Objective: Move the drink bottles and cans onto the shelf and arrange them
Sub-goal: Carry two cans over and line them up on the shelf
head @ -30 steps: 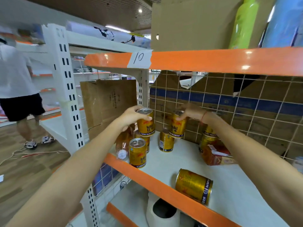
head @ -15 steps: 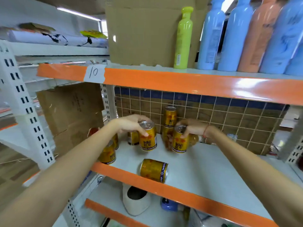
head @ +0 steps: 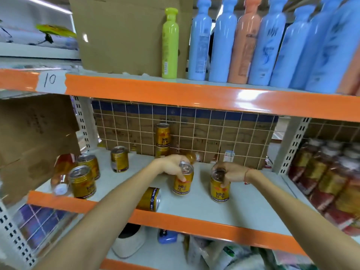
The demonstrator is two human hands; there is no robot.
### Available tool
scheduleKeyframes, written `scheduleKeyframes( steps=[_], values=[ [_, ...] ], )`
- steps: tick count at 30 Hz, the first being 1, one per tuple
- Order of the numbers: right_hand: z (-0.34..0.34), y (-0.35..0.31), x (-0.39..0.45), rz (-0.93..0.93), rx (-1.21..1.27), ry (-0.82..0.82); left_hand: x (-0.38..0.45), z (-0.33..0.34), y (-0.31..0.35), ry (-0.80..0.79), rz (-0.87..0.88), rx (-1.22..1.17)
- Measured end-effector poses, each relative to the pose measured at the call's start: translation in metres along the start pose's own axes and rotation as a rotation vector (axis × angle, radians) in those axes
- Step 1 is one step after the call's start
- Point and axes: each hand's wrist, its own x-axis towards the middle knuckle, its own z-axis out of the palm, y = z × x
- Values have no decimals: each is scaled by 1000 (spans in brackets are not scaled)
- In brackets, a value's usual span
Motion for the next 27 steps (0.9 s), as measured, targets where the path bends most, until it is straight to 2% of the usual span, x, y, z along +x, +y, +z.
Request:
scheduleKeyframes(
  steps=[2, 4, 6, 8, 12, 17, 19, 22, 24, 27],
  values=[
    [3, -11, -13, -84, -41, -39, 11, 11, -3, 8, -14, 19],
    [3, -16, -30, -146, 18, 6, 24, 21, -8, 13, -25, 33],
    [3, 13, 8, -93, -75, -60, 34, 26, -9, -9, -23, 47],
    [8, 39, 31, -78, -119, -37, 40, 28, -9, -24, -25, 59],
    [12, 55, 51, -168, -85, -55, 45, 28, -10, -42, -34, 4],
    [25, 53, 59, -130, -127, -30, 43, 33, -20, -90, -17, -92],
    [31, 54, 64, -123, -155, 8, 41, 41, -22, -38, -14, -88],
    [37, 56, 69, -129, -181, 80, 38, 52, -19, 111, 56, 60],
    [39, 57, 69, -131, -169, 132, 35, 54, -19, 183, 105, 40],
    [43, 58, 66, -106, -127, 198, 33, 54, -24, 203, 132, -16]
  ],
)
